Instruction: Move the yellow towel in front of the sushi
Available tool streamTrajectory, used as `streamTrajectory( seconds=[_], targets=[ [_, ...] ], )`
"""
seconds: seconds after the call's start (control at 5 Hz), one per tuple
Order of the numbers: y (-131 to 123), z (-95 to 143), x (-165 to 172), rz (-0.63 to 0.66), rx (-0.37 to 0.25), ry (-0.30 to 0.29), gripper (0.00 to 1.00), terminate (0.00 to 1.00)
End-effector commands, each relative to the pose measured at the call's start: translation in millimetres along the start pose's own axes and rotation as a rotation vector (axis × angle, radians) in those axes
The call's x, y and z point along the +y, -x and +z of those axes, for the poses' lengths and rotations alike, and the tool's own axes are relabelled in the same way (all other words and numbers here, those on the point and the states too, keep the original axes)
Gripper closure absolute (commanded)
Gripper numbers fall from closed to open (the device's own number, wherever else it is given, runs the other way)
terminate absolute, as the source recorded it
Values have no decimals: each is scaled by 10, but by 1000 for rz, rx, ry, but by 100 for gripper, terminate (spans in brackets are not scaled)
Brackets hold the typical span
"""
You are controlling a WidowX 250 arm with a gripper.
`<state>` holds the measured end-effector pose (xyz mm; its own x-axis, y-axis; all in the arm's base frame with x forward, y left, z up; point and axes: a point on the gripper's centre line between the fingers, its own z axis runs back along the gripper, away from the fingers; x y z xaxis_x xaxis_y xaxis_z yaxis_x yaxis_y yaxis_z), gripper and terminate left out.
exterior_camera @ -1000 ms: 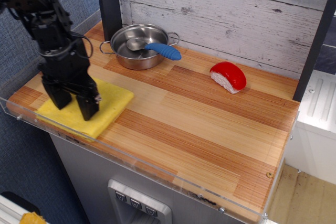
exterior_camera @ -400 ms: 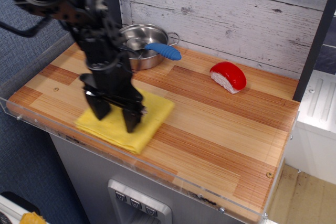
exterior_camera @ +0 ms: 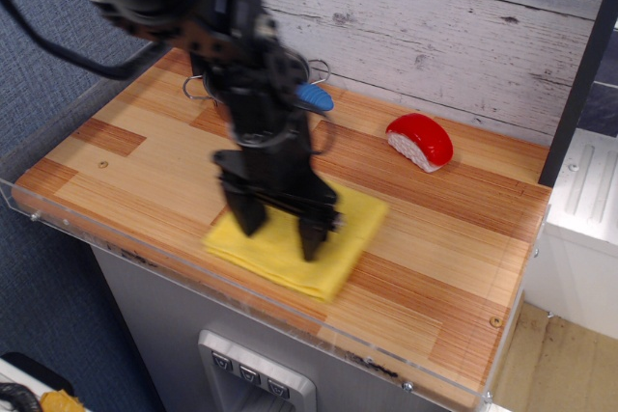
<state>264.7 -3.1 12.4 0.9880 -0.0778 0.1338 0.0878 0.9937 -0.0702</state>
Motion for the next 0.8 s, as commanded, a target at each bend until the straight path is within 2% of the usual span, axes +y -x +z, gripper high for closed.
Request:
streamTrajectory(
  seconds=[0.0, 0.4, 0.6],
  targets=[
    [-238, 64, -567, -86, -10, 30, 0, 0],
    [-296, 77, -712, -49, -1, 57, 0, 0],
    [-303, 116, -707, -54, -2, 42, 0, 0]
  ],
)
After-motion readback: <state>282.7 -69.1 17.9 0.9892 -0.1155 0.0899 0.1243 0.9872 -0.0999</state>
